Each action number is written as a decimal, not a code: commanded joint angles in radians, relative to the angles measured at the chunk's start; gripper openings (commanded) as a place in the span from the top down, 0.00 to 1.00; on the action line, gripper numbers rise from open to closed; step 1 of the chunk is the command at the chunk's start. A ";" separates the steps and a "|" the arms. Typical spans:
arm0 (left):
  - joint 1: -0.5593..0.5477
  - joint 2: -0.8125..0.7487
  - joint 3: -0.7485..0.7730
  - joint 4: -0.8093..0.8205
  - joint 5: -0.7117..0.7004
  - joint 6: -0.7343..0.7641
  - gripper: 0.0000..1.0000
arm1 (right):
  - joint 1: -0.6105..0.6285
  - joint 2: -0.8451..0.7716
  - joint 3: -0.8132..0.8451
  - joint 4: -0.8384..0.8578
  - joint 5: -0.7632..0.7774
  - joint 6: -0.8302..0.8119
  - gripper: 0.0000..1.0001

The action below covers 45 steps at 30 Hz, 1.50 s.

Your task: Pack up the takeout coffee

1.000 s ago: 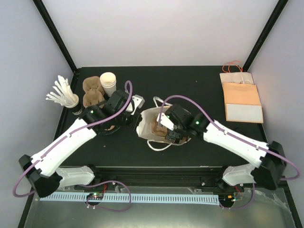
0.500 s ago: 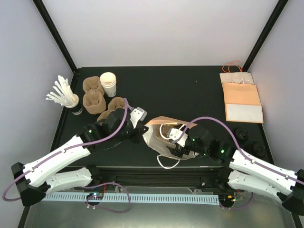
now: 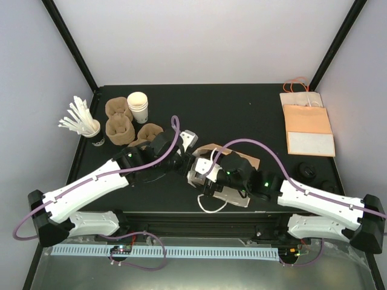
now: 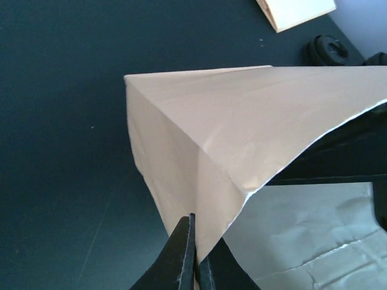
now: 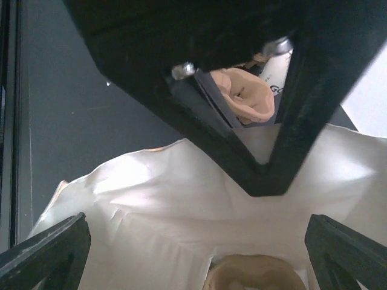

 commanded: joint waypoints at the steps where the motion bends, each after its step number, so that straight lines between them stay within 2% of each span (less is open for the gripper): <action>1: -0.006 -0.003 0.032 -0.079 -0.088 -0.015 0.98 | 0.012 -0.065 0.045 -0.001 0.020 0.030 0.00; 6: -0.006 -0.033 -0.012 -0.057 -0.095 -0.018 0.98 | 0.013 -0.182 0.082 -0.033 -0.030 0.056 0.00; 11: -0.006 -0.075 -0.079 0.000 -0.083 -0.026 0.98 | 0.014 -0.304 0.093 -0.137 -0.284 0.086 0.00; 16: -0.006 -0.121 -0.142 0.052 -0.072 -0.025 0.98 | 0.012 -0.420 0.081 -0.165 -0.404 0.201 0.00; 22: -0.007 -0.196 -0.196 0.107 -0.060 -0.011 0.98 | 0.012 -0.496 0.086 -0.215 -0.233 0.349 0.00; 24: -0.006 -0.204 -0.198 0.120 -0.072 -0.003 0.98 | 0.012 -0.512 0.079 -0.206 -0.267 0.353 0.00; 28: 0.006 -0.110 -0.035 -0.013 -0.103 0.042 0.98 | 0.012 -0.480 0.092 -0.192 -0.396 0.338 0.00; 33: 0.016 0.102 0.312 -0.274 -0.151 0.086 0.99 | 0.012 -0.352 0.141 -0.221 -0.524 0.300 0.00; 38: 0.093 0.223 0.429 -0.364 -0.147 0.138 0.98 | 0.012 -0.309 0.144 -0.216 -0.617 0.302 0.00; 41: 0.146 0.240 0.467 -0.382 -0.137 0.164 0.98 | 0.012 -0.323 0.146 -0.258 -0.537 0.305 0.00; 45: 0.208 0.228 0.481 -0.388 -0.136 0.194 0.98 | 0.012 -0.387 0.142 -0.323 -0.277 0.315 0.00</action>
